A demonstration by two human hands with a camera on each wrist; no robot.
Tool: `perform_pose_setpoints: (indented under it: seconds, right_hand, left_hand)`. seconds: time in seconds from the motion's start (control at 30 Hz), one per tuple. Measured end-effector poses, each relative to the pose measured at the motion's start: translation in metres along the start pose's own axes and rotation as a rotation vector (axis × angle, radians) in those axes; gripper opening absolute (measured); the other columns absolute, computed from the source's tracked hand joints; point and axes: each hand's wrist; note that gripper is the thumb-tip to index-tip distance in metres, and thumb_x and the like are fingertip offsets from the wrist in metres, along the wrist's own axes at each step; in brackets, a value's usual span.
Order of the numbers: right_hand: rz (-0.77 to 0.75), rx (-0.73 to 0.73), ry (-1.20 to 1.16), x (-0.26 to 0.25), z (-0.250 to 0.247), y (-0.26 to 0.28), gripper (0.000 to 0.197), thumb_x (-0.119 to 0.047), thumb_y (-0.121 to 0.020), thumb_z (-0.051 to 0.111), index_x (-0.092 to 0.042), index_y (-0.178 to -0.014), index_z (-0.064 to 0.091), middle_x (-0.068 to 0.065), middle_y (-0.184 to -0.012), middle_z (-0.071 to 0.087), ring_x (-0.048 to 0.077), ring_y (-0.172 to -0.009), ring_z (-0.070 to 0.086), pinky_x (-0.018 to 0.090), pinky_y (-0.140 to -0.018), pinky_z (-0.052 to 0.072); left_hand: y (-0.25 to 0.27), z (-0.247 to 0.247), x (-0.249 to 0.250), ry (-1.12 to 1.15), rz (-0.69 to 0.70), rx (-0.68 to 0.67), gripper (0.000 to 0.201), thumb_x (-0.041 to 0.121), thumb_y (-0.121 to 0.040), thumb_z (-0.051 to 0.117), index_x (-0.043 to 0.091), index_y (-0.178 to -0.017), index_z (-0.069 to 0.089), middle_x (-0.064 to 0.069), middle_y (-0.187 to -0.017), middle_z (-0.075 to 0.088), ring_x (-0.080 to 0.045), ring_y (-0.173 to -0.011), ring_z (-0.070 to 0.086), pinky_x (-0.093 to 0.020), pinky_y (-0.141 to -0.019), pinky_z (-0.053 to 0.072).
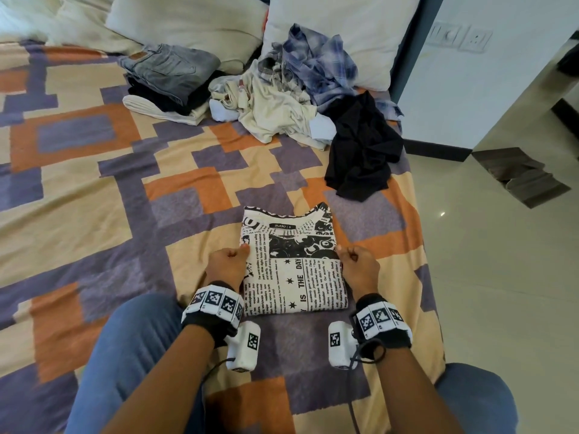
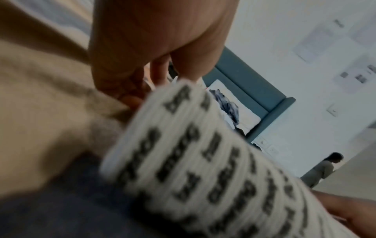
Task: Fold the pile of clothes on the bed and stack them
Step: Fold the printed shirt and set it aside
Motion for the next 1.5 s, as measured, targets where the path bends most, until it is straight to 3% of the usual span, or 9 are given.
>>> perform_pose_setpoints:
  seconds: [0.1, 0.23, 0.47, 0.67, 0.93, 1.17, 1.27, 1.37, 1.5]
  right_hand:
    - [0.009, -0.123, -0.065, -0.013, -0.009, -0.005, 0.031, -0.039, -0.096, 0.059, -0.010, -0.087, 0.066, 0.003, -0.089, 0.071, 0.019, -0.082, 0.065, 0.031, -0.075, 0.051]
    - [0.000, -0.254, 0.018, -0.032, -0.002, -0.024, 0.031, -0.039, -0.096, 0.059, -0.010, -0.087, 0.068, 0.008, -0.091, 0.074, 0.025, -0.086, 0.070, 0.044, -0.084, 0.056]
    - [0.071, -0.082, 0.228, -0.021, 0.014, -0.041, 0.039, -0.037, -0.103, 0.044, -0.010, -0.077, 0.055, 0.009, -0.080, 0.058, 0.026, -0.081, 0.057, 0.032, -0.071, 0.044]
    - [0.067, -0.165, 0.045, -0.016, 0.008, -0.053, 0.045, -0.053, -0.094, 0.055, -0.012, -0.081, 0.064, 0.008, -0.081, 0.071, 0.026, -0.075, 0.066, 0.035, -0.069, 0.052]
    - [0.033, -0.275, 0.067, -0.029, 0.028, -0.076, 0.024, -0.040, -0.094, 0.059, -0.017, -0.088, 0.061, 0.008, -0.093, 0.072, 0.026, -0.089, 0.069, 0.047, -0.087, 0.056]
    - [0.167, -0.367, -0.170, -0.018, 0.009, -0.067, 0.029, -0.037, -0.094, 0.062, -0.009, -0.099, 0.065, 0.009, -0.093, 0.076, 0.026, -0.086, 0.072, 0.047, -0.085, 0.057]
    - [0.169, -0.421, -0.365, -0.025, -0.013, -0.032, 0.025, -0.026, -0.096, 0.060, -0.004, -0.108, 0.058, 0.008, -0.096, 0.073, 0.017, -0.082, 0.071, 0.030, -0.070, 0.056]
    - [0.122, -0.458, -0.375, -0.014, -0.023, 0.009, 0.032, -0.028, -0.091, 0.066, -0.004, -0.111, 0.057, 0.008, -0.104, 0.073, 0.019, -0.093, 0.071, 0.033, -0.079, 0.058]
    - [0.032, -0.237, -0.292, 0.005, -0.007, 0.048, 0.021, -0.028, -0.088, 0.072, -0.015, -0.102, 0.062, 0.003, -0.098, 0.074, 0.019, -0.091, 0.072, 0.041, -0.081, 0.059]
  left_hand:
    - [-0.002, -0.003, 0.007, -0.098, 0.028, -0.063, 0.037, 0.045, -0.092, 0.059, 0.011, -0.083, 0.067, -0.003, -0.077, 0.069, -0.018, -0.069, 0.064, -0.026, -0.058, 0.044]
    - [-0.027, -0.003, 0.017, -0.072, 0.005, -0.106, 0.038, 0.042, -0.085, 0.065, 0.006, -0.077, 0.070, -0.017, -0.083, 0.072, -0.039, -0.081, 0.067, -0.046, -0.079, 0.056]
    - [-0.028, 0.014, 0.002, -0.261, 0.041, -0.031, 0.044, 0.028, -0.102, 0.040, -0.009, -0.111, 0.062, -0.026, -0.115, 0.063, -0.041, -0.109, 0.058, -0.038, -0.088, 0.048]
    - [-0.026, 0.009, 0.003, -0.284, 0.137, 0.059, 0.042, 0.044, -0.100, 0.042, 0.008, -0.085, 0.058, -0.006, -0.078, 0.058, -0.026, -0.075, 0.052, -0.031, -0.071, 0.037]
    - [-0.083, 0.006, 0.026, -0.155, 0.113, -0.142, 0.033, 0.041, -0.089, 0.065, 0.008, -0.081, 0.067, -0.009, -0.085, 0.073, -0.028, -0.085, 0.068, -0.040, -0.088, 0.053]
    - [-0.070, -0.005, 0.014, 0.049, 0.079, -0.234, 0.035, 0.036, -0.096, 0.058, 0.011, -0.072, 0.062, 0.003, -0.055, 0.061, -0.015, -0.048, 0.050, -0.028, -0.055, 0.039]
    - [-0.060, -0.004, -0.002, 0.030, 0.074, -0.238, 0.061, 0.060, -0.082, 0.064, -0.001, -0.091, 0.066, -0.005, -0.076, 0.070, -0.023, -0.068, 0.063, -0.036, -0.071, 0.048]
    - [-0.027, 0.008, -0.027, 0.000, 0.026, -0.175, 0.093, 0.084, -0.052, 0.066, 0.016, -0.116, 0.061, -0.001, -0.105, 0.072, -0.022, -0.092, 0.069, -0.042, -0.086, 0.055]
    - [0.019, 0.025, -0.034, -0.125, 0.155, 0.022, 0.064, 0.059, -0.080, 0.066, 0.011, -0.122, 0.055, -0.009, -0.116, 0.066, -0.030, -0.105, 0.062, -0.041, -0.092, 0.050]
Point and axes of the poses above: each hand's wrist, its own y-axis away from the middle knuckle, its own z-axis out of the palm, x = y × z
